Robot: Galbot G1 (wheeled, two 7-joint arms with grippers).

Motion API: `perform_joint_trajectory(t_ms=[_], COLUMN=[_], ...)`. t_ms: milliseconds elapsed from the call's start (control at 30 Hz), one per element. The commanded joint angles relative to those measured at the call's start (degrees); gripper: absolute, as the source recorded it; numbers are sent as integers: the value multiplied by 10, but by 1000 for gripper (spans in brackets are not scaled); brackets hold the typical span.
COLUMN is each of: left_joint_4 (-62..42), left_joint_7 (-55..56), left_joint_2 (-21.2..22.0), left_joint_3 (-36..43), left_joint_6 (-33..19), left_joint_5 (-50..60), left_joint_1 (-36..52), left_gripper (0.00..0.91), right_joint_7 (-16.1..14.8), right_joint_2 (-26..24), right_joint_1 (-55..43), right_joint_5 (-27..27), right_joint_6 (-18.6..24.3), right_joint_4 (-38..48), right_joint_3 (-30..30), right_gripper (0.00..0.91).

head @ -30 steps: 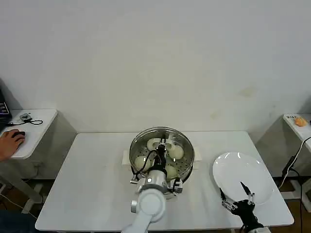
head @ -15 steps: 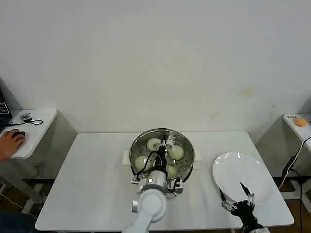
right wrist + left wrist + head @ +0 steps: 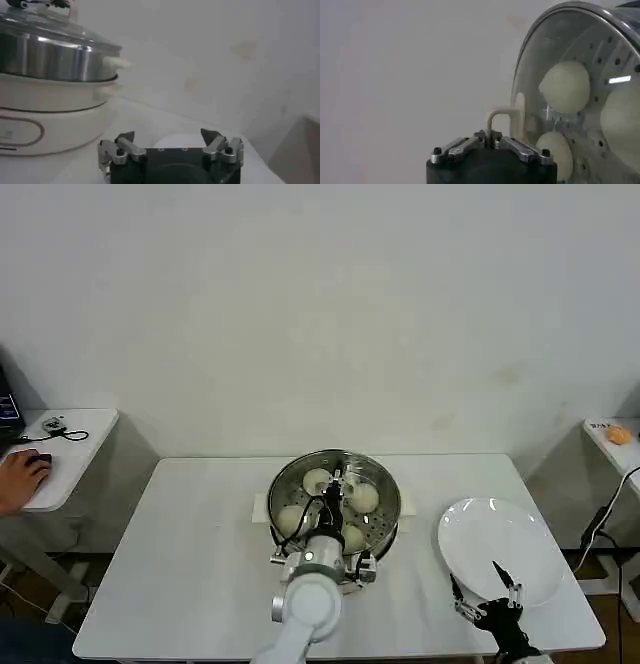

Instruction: Take steamed baozi put them in steamer then cover it.

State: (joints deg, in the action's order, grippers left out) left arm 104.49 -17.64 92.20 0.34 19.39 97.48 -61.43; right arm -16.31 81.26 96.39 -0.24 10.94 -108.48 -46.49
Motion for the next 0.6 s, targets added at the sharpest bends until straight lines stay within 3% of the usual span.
perform_joint_trajectory(t_ms=[33, 600], left_joint_4=[19, 115], left_joint_7=[1, 7], left_joint_2=[-1, -36], left_joint_3=[1, 0], left_joint_6=[-1, -23], left_joint_5=[-5, -11], left_joint_1=[-8, -75], left_gripper=[907, 907], right_joint_7=[0, 0], right_joint_2=[1, -2], right_joint_1=[0, 2], right_joint_5=[-2, -3], right_joint_6=[1, 3], right_joint_4=[0, 4], right_joint_3=[2, 3], right_gripper=[907, 907])
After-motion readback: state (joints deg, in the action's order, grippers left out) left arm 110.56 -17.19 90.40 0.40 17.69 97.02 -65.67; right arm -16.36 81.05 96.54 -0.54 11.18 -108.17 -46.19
